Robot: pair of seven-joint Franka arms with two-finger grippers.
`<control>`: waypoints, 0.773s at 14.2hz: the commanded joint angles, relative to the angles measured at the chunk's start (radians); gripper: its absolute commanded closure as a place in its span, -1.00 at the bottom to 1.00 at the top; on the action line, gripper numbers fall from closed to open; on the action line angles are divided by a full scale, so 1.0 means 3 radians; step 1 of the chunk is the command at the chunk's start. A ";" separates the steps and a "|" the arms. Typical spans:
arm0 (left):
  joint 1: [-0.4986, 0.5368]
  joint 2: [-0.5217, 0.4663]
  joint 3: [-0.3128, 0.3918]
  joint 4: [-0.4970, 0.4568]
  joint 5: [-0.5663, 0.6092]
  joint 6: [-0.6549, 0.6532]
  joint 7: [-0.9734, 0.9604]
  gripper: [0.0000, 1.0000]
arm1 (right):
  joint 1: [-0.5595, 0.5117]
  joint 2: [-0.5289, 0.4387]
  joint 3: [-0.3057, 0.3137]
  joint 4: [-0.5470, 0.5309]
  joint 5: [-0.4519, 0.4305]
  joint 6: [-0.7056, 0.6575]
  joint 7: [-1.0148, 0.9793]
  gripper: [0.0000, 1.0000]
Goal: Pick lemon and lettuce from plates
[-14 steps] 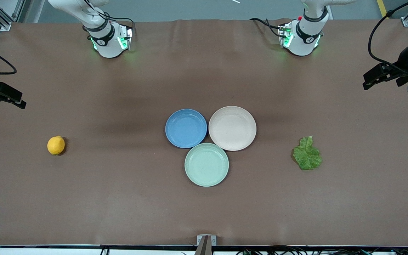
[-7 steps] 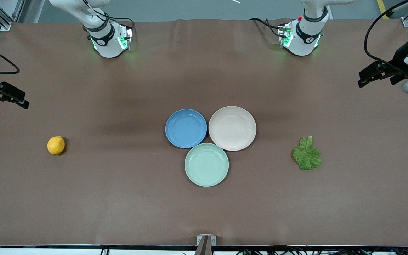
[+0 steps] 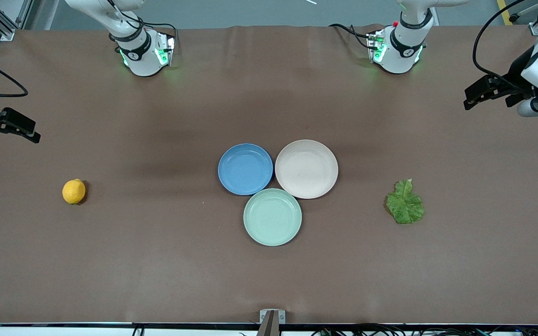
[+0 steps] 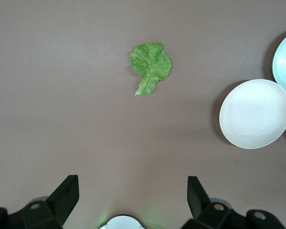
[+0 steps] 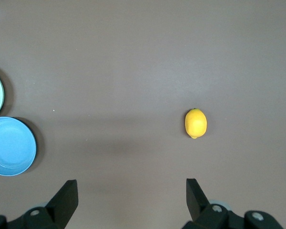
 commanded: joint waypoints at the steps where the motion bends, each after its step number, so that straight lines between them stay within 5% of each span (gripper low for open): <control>1: -0.0027 -0.0153 -0.0004 -0.0140 0.0003 0.0038 0.0080 -1.00 | -0.0090 0.0017 0.0084 0.0058 -0.0013 -0.0041 0.0024 -1.00; 11: 0.0024 -0.0087 -0.0081 -0.0002 0.0075 0.0017 0.0177 -1.00 | -0.0085 0.0017 0.0089 0.0093 -0.0003 -0.0036 0.0029 -1.00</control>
